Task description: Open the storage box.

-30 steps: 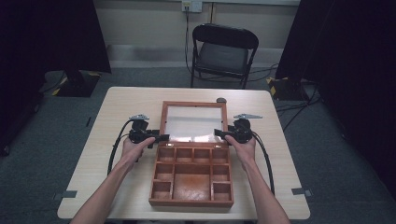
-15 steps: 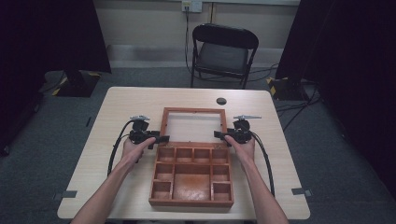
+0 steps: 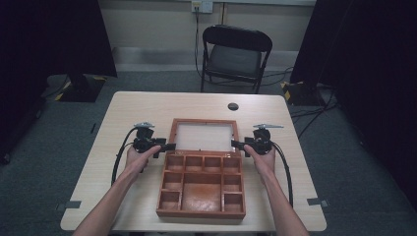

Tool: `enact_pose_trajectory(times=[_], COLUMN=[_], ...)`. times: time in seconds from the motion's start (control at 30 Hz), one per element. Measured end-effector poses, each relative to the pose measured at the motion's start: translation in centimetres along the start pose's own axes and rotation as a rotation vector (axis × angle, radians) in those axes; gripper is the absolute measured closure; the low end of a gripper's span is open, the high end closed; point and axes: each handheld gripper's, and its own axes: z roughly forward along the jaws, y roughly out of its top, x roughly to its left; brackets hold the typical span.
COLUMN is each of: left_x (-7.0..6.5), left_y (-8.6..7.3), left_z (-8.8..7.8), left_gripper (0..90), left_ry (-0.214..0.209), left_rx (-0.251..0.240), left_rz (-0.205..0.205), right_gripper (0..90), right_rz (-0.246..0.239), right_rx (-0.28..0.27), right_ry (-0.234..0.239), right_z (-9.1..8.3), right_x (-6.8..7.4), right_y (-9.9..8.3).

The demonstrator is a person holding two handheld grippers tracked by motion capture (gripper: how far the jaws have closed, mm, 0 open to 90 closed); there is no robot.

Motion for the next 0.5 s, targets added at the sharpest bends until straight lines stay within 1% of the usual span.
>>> enact_pose_trajectory(times=[0.03, 0.1, 0.13, 0.17, 0.2, 0.23, 0.27, 0.3, 0.37, 0.47, 0.5], left_x=[0.0, 0.1, 0.2, 0.2, 0.1, 0.1, 0.2, 0.2, 0.2, 0.3, 0.4], left_y=[-0.1, -0.3, -0.3, -0.4, -0.6, -0.7, -0.9, -1.1, -1.6, -2.3, -2.7], left_z=[-0.3, -1.1, -1.3, -1.7, -2.1, -2.4, -2.8, -3.2, -3.8, -4.9, -5.4], left_gripper=[30.4, 28.7, 27.5, 27.1, 27.0, 25.8, 25.8, 24.7, 22.2, 20.6, 19.9], left_ry=[0.006, 0.024, 0.027, 0.039, 0.048, 0.052, 0.059, 0.065, 0.075, 0.095, 0.102], left_rx=[-0.007, -0.014, -0.012, -0.01, -0.014, -0.016, -0.015, -0.013, -0.007, 0.007, 0.0], left_rz=[0.003, 0.001, 0.006, 0.019, 0.024, 0.023, 0.022, 0.025, 0.024, 0.037, 0.029], right_gripper=[22.9, 23.0, 22.8, 22.6, 22.1, 21.6, 21.6, 21.3, 20.2, 18.8, 17.8], right_rz=[-0.011, -0.033, -0.04, -0.043, -0.046, -0.055, -0.055, -0.062, -0.075, -0.082, -0.085], right_rx=[0.004, -0.006, -0.008, -0.012, -0.014, -0.015, -0.015, -0.014, -0.012, -0.01, -0.009], right_ry=[-0.001, -0.008, -0.01, -0.013, -0.013, -0.025, -0.025, -0.028, -0.036, -0.043, -0.049], right_z=[-0.3, -1.1, -1.5, -1.8, -2.1, -2.9, -2.9, -3.3, -4.2, -5.7, -6.1], right_x=[0.2, 0.5, 0.6, 0.6, 0.6, 0.5, 0.5, 0.5, 0.5, 0.3, 0.2], right_y=[0.1, 0.1, 0.1, 0.1, -0.1, -0.4, -0.4, -0.5, -0.9, -1.5, -1.6])
